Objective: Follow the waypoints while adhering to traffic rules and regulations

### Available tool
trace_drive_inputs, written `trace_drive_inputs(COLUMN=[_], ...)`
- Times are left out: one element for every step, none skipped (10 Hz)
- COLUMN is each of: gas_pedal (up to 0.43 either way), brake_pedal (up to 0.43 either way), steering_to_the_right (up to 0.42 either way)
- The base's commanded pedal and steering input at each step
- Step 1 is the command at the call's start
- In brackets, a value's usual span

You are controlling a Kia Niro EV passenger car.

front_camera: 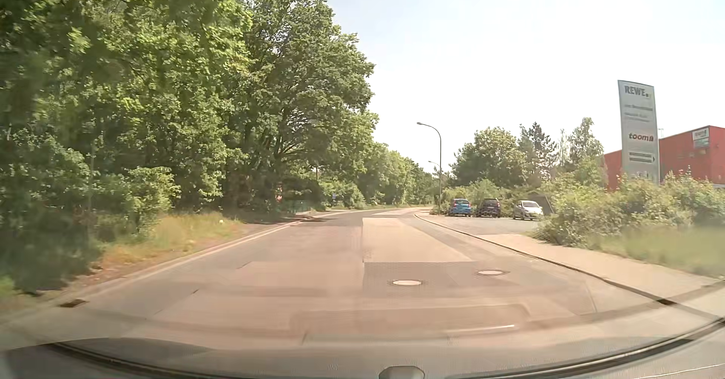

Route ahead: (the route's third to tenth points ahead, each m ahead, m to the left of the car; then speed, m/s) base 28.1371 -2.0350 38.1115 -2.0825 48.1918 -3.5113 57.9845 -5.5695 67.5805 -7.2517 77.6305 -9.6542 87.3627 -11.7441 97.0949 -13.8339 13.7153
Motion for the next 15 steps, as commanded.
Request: trace_drive_inputs(gas_pedal=[0.098, 0.098, 0.098, 0.098, 0.098, 0.098, 0.098, 0.110, 0.110, 0.110, 0.110, 0.110, 0.110, 0.110, 0.110], brake_pedal=[0.000, 0.000, 0.000, 0.000, 0.000, 0.000, 0.000, 0.000, 0.000, 0.000, 0.000, 0.000, 0.000, 0.000, 0.000], steering_to_the_right=[0.018, 0.018, 0.017, 0.016, 0.014, 0.012, 0.011, 0.009, 0.009, 0.008, 0.008, 0.008, 0.008, 0.008, 0.009])
